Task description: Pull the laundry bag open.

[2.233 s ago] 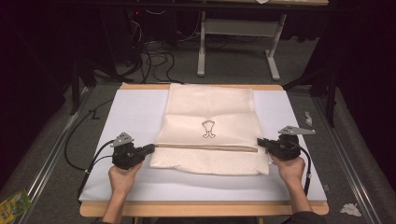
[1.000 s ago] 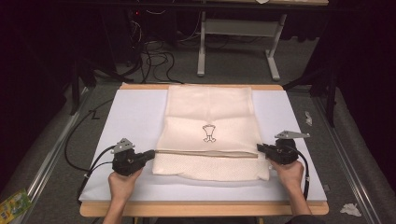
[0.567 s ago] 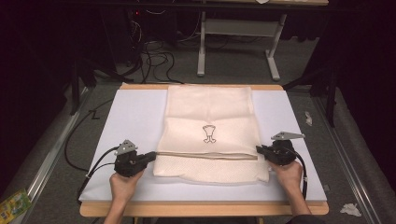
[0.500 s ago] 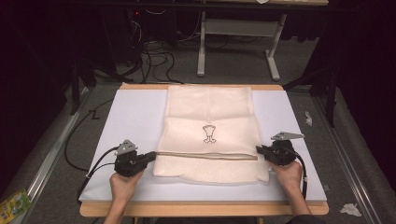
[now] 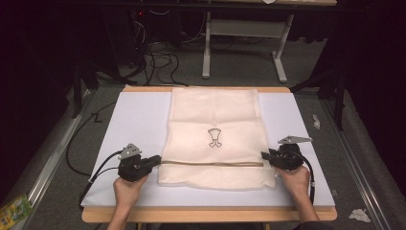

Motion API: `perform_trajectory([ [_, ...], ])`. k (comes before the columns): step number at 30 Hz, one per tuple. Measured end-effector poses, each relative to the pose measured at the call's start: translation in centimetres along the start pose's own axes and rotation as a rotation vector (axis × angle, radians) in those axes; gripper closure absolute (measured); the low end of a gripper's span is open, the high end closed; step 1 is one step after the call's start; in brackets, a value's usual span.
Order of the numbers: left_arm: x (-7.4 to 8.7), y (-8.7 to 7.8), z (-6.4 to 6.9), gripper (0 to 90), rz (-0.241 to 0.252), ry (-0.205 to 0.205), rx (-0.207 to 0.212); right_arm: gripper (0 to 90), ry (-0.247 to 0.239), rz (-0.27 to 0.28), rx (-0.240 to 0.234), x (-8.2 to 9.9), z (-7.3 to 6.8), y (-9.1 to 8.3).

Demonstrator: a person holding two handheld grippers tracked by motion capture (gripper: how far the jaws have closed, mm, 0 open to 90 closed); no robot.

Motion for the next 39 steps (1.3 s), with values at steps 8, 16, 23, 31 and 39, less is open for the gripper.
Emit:
perform_trajectory([
  [8, -0.5, -0.8, -0.2, 69.6, 0.061, 0.018, -0.027, 56.0, 0.007, 0.059, 0.029, -0.3, 0.2, -1.3],
  [16, -1.6, -2.3, -0.5, 59.4, 0.119, 0.032, -0.072, 50.8, 0.028, 0.172, 0.057, -0.6, 1.0, -3.7],
  [23, -2.0, -3.2, -0.9, 54.8, 0.156, 0.022, -0.098, 46.3, 0.081, 0.258, 0.093, -0.2, 2.3, -5.3],
  [31, -2.2, -4.4, -1.6, 51.4, 0.196, 0.008, -0.130, 39.4, 0.128, 0.339, 0.135, 0.4, 3.6, -7.2],
  [39, -2.1, -5.5, -2.3, 49.9, 0.212, -0.001, -0.158, 39.5, 0.163, 0.364, 0.167, 1.4, 4.5, -8.2],
])
Point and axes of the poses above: each handheld gripper's, and its own axes: y roughly forward along the jaws, x roughly out of its underside, z roughly to its right, the point moved 4 cm from there along y, roughly forward along the jaws, and after that the axes turned 2 degrees about x, right-handed, at the moved point
